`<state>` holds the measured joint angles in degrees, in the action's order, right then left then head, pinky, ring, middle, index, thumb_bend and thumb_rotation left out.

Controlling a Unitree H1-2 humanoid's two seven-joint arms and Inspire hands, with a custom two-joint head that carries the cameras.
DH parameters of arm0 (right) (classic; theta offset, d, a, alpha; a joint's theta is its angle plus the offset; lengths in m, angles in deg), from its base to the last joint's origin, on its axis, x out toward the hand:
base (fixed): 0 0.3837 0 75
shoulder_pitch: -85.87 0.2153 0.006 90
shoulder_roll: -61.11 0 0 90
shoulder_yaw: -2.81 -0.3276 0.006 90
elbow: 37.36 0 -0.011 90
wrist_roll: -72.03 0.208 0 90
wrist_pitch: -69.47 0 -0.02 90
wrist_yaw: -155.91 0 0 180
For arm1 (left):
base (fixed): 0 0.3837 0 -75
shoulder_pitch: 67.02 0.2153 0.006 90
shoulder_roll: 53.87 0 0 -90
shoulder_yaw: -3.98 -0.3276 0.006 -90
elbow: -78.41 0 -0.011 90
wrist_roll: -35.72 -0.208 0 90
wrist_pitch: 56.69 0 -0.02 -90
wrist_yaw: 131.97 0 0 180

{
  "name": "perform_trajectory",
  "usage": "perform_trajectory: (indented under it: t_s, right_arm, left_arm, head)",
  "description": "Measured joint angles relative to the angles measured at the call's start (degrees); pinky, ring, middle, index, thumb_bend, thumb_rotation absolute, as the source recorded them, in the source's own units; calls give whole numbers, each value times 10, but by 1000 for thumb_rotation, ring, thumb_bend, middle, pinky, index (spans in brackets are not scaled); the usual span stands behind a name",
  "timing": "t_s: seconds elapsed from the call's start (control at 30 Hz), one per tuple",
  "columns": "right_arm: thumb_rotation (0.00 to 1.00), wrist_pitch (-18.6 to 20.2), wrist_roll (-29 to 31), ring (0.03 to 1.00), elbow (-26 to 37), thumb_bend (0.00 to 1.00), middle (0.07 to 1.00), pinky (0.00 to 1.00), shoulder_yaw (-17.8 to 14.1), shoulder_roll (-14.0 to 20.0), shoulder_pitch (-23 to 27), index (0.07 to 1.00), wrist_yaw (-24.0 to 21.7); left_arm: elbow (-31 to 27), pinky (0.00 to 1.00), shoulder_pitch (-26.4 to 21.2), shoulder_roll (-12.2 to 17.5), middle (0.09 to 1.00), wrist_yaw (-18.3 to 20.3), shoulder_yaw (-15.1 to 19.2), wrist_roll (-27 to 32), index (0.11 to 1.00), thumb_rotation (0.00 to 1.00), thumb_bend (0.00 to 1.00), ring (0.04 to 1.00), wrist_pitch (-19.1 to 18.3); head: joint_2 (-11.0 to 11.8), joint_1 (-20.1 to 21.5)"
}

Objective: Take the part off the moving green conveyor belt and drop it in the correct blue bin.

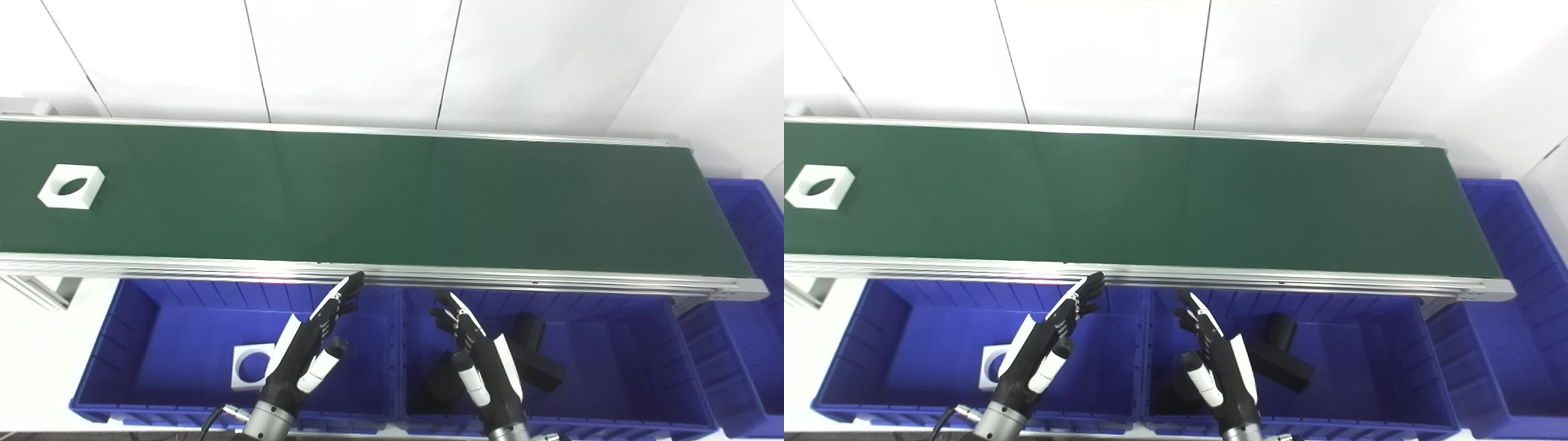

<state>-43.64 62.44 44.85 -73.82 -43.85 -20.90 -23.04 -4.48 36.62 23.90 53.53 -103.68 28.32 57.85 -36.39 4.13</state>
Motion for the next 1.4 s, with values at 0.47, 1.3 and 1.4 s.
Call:
perform_trajectory:
  t_s: [0.47,1.3,1.4]
  right_arm:
    - [1000,0,9,876,-3,889,923,869,2,7,1,908,0]
    - [1000,-4,13,883,-31,861,932,876,7,33,14,911,6]
    - [1000,-5,20,884,-43,842,928,889,9,39,20,908,7]
  left_arm:
    - [-2,924,15,-16,947,9,-8,-6,938,1000,713,944,-6]
    - [-41,877,11,-24,911,27,-11,11,908,1000,835,916,-19]
    - [-36,862,7,-32,900,27,-11,12,897,1000,797,906,-17]
  head:
    - [1,-8]
    - [58,-90]
    - [71,-111]
